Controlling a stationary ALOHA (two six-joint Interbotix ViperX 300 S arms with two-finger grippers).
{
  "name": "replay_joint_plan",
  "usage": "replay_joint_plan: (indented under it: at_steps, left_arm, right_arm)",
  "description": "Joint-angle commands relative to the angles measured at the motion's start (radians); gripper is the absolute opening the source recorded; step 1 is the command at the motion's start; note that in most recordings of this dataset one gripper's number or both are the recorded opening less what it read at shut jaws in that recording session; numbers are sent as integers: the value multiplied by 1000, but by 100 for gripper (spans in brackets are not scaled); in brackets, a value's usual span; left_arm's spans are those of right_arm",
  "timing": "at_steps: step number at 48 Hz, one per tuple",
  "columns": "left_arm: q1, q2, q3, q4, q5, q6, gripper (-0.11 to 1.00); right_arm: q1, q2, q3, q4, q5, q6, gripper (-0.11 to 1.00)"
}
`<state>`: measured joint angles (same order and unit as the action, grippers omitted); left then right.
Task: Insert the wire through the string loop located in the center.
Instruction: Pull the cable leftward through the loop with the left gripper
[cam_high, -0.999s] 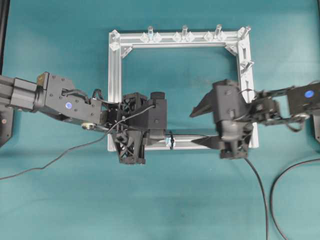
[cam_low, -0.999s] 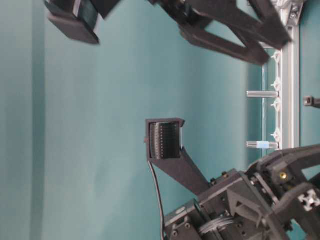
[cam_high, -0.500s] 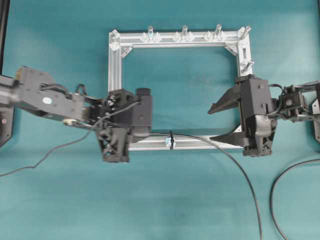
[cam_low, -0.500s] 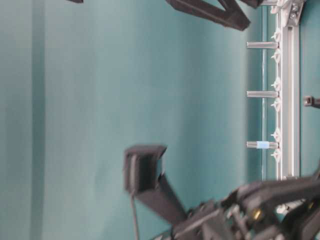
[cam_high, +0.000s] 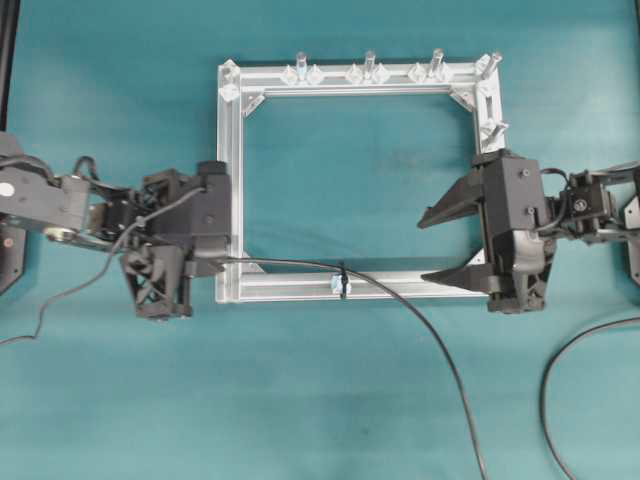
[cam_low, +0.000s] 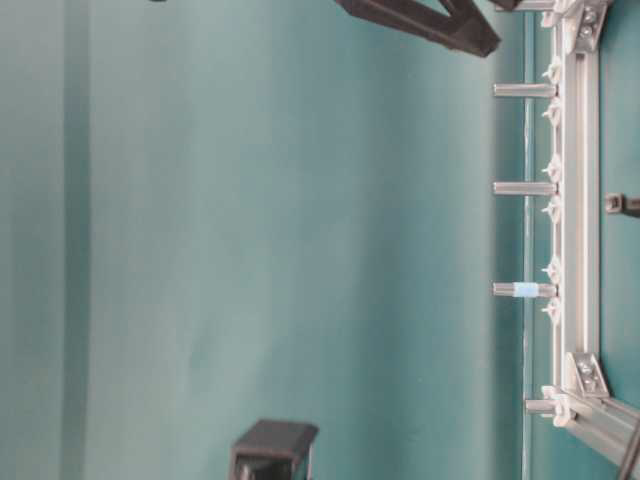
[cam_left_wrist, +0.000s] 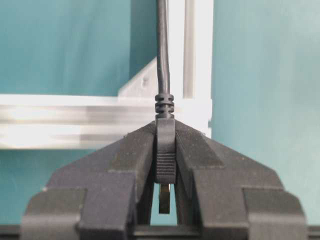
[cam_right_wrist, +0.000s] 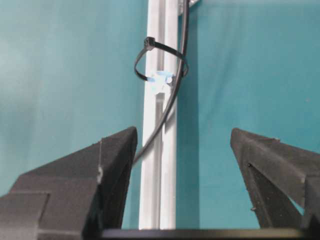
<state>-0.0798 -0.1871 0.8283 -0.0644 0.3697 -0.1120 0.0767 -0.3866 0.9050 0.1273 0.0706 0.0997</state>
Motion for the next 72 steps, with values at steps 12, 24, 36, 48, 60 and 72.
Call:
replay_joint_plan:
  at_steps: [12, 24, 36, 48, 60, 72]
  left_arm:
    - [-15, -92, 57, 2, 3, -61, 10]
    - [-35, -112, 80, 2, 5, -91, 10]
    - [-43, -114, 83, 2, 5, -91, 10]
    - [-43, -112, 84, 2, 6, -91, 10]
    - [-44, -112, 83, -2, 6, -92, 10]
    - [-58, -75, 112, -3, 0, -92, 10]
  right_arm:
    - [0, -12, -17, 0, -3, 0, 77]
    - [0, -12, -18, 2, -3, 2, 77]
    - [0, -12, -18, 2, -3, 2, 77]
    - [0, -12, -18, 2, -2, 2, 77]
    - [0, -12, -18, 2, -3, 2, 77]
    - [0, -12, -18, 2, -2, 2, 77]
